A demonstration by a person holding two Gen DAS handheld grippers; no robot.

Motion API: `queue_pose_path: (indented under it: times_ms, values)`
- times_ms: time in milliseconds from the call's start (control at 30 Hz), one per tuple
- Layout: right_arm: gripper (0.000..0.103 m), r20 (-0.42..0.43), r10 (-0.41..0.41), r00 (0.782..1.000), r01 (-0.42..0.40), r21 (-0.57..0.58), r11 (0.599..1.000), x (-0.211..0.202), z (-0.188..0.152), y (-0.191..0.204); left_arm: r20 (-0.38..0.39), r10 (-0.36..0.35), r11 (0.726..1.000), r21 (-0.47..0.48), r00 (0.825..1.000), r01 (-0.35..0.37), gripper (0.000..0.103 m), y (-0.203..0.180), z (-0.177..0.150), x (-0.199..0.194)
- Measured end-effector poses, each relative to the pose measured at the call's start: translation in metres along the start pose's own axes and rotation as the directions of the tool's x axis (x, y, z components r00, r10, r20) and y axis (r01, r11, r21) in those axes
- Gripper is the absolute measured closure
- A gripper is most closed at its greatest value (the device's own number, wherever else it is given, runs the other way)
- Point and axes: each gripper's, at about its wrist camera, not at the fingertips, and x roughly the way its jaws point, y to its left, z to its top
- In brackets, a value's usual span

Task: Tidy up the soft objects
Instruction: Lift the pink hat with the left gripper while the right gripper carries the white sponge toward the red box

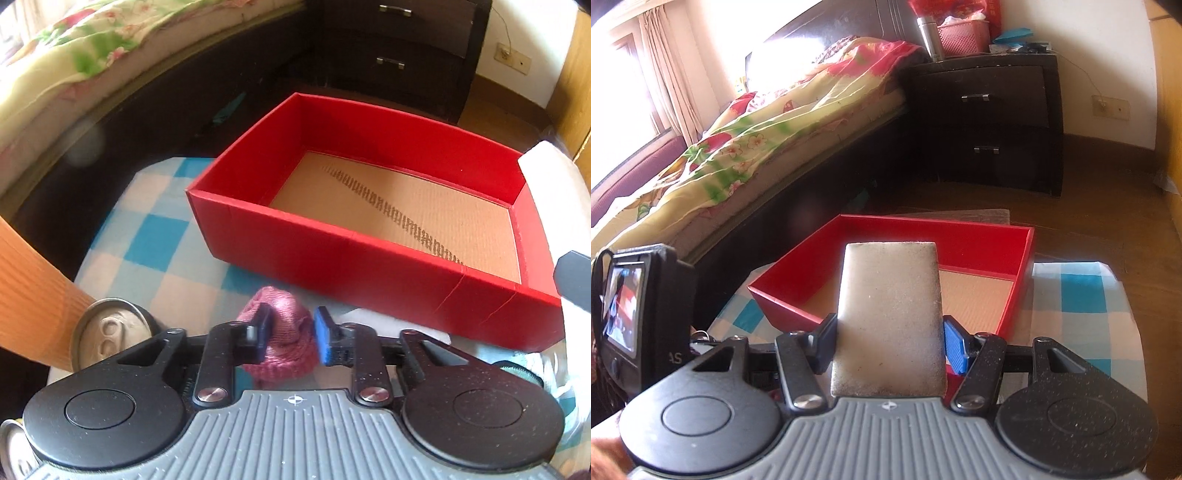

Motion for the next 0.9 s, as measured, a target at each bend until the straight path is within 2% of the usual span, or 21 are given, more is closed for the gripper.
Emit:
queue_pose_path:
  times_ms: [67, 100, 133, 200, 267, 300, 367, 467, 533, 733, 800, 900]
  values:
    - [0.067, 0.002, 0.004, 1.000, -0.004, 0.004, 1.000, -0.001, 0.001, 0.001, -0.039, 0.013, 1.000, -0.013, 0.999, -0.013, 0.082, 0.003, 0.002, 0.009]
    - [0.067, 0.000, 0.007, 1.000, -0.007, 0.005, 1.000, 0.000, 0.001, 0.001, -0.062, -0.006, 1.000, -0.009, 0.998, 0.005, 0.078, 0.003, 0.003, 0.014]
    - [0.067, -0.003, 0.012, 1.000, -0.012, 0.010, 1.000, 0.000, 0.002, 0.000, -0.053, -0.006, 1.000, -0.004, 0.999, 0.006, 0.074, 0.000, 0.003, 0.013]
    - [0.067, -0.011, 0.023, 1.000, -0.023, 0.021, 1.000, 0.001, 0.002, 0.000, -0.049, -0.018, 1.000, 0.007, 0.999, 0.019, 0.056, -0.005, 0.002, 0.015]
    - [0.067, -0.013, 0.020, 1.000, -0.020, 0.017, 1.000, 0.002, 0.002, 0.000, -0.053, 0.009, 0.999, 0.053, 0.999, -0.006, 0.047, -0.014, 0.001, 0.020]
    - [0.067, -0.014, 0.017, 1.000, -0.016, 0.015, 1.000, 0.003, 0.001, 0.000, -0.048, 0.029, 0.997, 0.074, 0.998, -0.025, 0.047, -0.019, 0.000, 0.022]
    - [0.067, -0.019, 0.015, 1.000, -0.015, 0.021, 1.000, 0.004, 0.000, -0.001, -0.037, 0.040, 0.996, 0.086, 0.999, -0.037, 0.052, -0.023, -0.001, 0.020]
    - [0.067, -0.022, 0.012, 1.000, -0.011, 0.020, 1.000, 0.005, 0.000, -0.002, -0.033, 0.044, 0.995, 0.090, 0.998, -0.041, 0.073, -0.019, -0.002, 0.014]
    - [0.067, -0.022, 0.014, 1.000, -0.014, 0.026, 1.000, 0.005, 0.001, -0.002, -0.037, 0.035, 0.996, 0.086, 0.999, -0.032, 0.081, -0.014, -0.003, 0.011]
    - [0.067, -0.008, 0.023, 1.000, -0.023, 0.033, 0.999, 0.000, 0.002, -0.001, -0.024, 0.008, 0.996, 0.085, 1.000, -0.006, 0.086, -0.011, -0.002, -0.007]
    - [0.067, -0.005, 0.025, 1.000, -0.025, 0.032, 0.999, -0.002, 0.002, 0.000, -0.017, -0.014, 0.997, 0.081, 1.000, 0.015, 0.091, -0.009, -0.001, -0.016]
    - [0.067, 0.001, 0.021, 1.000, -0.021, 0.037, 0.999, -0.004, 0.003, -0.002, 0.005, -0.041, 0.996, 0.083, 0.999, 0.041, 0.092, -0.008, 0.000, -0.031]
